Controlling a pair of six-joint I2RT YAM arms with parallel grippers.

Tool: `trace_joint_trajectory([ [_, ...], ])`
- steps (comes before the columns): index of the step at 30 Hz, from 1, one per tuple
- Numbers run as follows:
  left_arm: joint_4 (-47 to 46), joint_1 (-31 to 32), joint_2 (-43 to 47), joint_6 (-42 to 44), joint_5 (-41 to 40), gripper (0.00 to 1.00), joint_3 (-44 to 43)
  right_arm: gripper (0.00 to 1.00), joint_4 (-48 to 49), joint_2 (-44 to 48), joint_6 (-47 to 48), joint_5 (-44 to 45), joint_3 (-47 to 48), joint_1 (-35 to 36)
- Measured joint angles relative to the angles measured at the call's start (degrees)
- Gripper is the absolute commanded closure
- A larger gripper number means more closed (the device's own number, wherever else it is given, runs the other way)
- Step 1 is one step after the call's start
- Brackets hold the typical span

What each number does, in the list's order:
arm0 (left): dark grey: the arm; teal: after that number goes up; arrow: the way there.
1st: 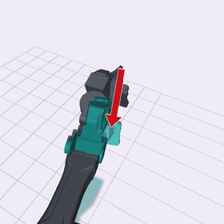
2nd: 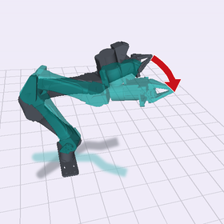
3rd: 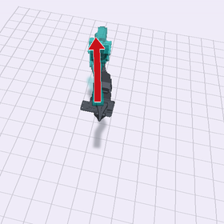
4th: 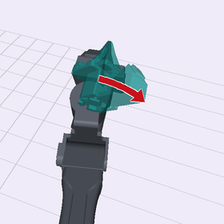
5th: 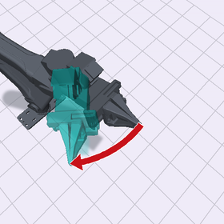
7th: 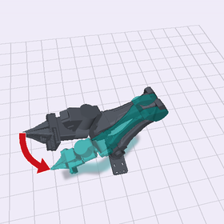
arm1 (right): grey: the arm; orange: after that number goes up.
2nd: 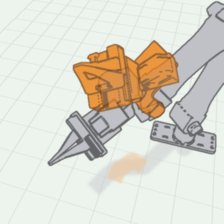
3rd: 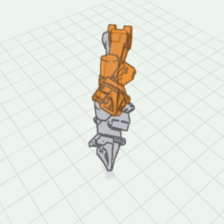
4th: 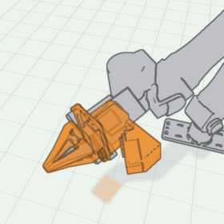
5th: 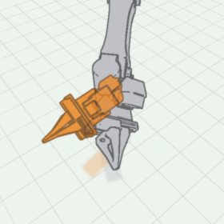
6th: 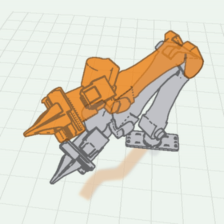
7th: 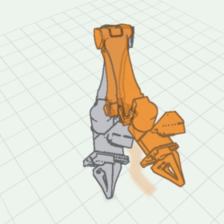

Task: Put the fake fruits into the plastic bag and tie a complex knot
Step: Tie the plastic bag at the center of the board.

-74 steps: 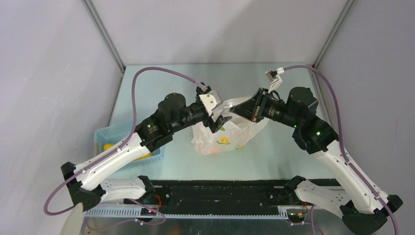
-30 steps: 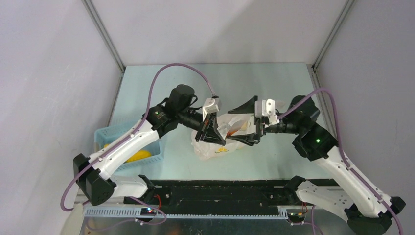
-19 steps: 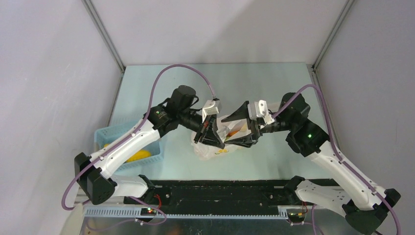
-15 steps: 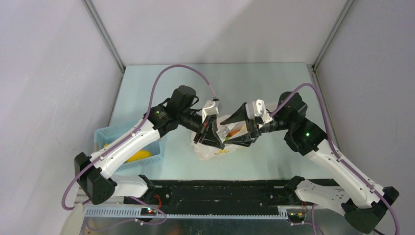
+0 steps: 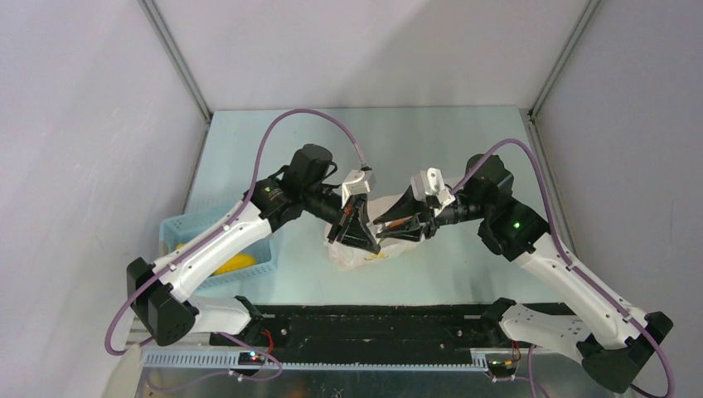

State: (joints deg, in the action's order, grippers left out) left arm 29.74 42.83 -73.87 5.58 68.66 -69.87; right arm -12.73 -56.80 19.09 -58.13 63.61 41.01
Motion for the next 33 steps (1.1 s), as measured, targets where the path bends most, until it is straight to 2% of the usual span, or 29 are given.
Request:
trace_joint_trajectory([
  [1, 0.0, 0.0, 0.0, 0.0, -0.04, 0.95, 0.0, 0.87, -0.11, 0.0, -0.22, 0.02, 0.0, 0.0],
  [2, -0.02, 0.0, 0.0, 0.0, -0.24, 0.81, 0.0, 0.98, -0.11, 0.0, -0.39, 0.02, 0.0, 0.0],
  [3, -0.07, 0.0, 0.0, -0.02, -0.61, 0.71, 0.0, 1.0, -0.13, 0.0, -0.66, 0.13, 0.0, 0.0],
  [4, -0.24, 0.0, 0.02, 0.02, -1.11, 0.53, 0.0, 1.0, -0.2, 0.02, -1.27, 0.42, 0.0, 0.0],
  [5, -0.35, 0.0, 0.02, -0.17, -1.92, 0.45, 0.0, 1.0, -0.17, 0.02, -2.01, 0.7, 0.0, 0.0],
  [6, -0.61, 0.0, 0.04, 0.28, -2.71, 0.31, 0.0, 1.0, -0.17, 0.04, -2.75, 1.05, 0.0, 0.0],
  [7, -0.68, 0.0, 0.15, -0.02, -4.0, 0.23, -0.02, 1.0, -0.13, 0.13, -4.13, 2.05, 0.0, 0.02],
  [8, -0.74, 0.0, 0.33, 0.17, -5.29, 0.12, 0.0, 1.0, -0.02, 0.2, -4.85, 2.58, 0.0, 0.02],
  [10, -0.96, 0.0, 1.16, 0.09, -9.22, 0.02, 0.0, 1.0, 0.48, 0.48, -7.5, 4.55, 0.0, 0.02],
  [15, -5.31, 0.0, 8.35, -0.09, -23.28, 0.01, 2.58, 1.0, 2.21, 1.07, -15.63, 11.54, 0.0, 0.07],
  [20, -11.85, 1.03, 17.44, -0.02, -39.26, 0.01, 7.76, 1.0, 2.93, 1.09, -25.27, 23.87, 0.0, 1.07],
  [25, -19.74, 8.2, 21.97, 0.26, -54.29, 0.01, 12.55, 1.0, 2.69, 1.11, -35.69, 40.46, 0.0, 4.17],
  [33, -31.45, 18.27, 20.15, 0.98, -74.82, 0.01, 18.29, 1.0, 2.62, 1.22, -47.19, 63.67, 0.0, 10.73],
])
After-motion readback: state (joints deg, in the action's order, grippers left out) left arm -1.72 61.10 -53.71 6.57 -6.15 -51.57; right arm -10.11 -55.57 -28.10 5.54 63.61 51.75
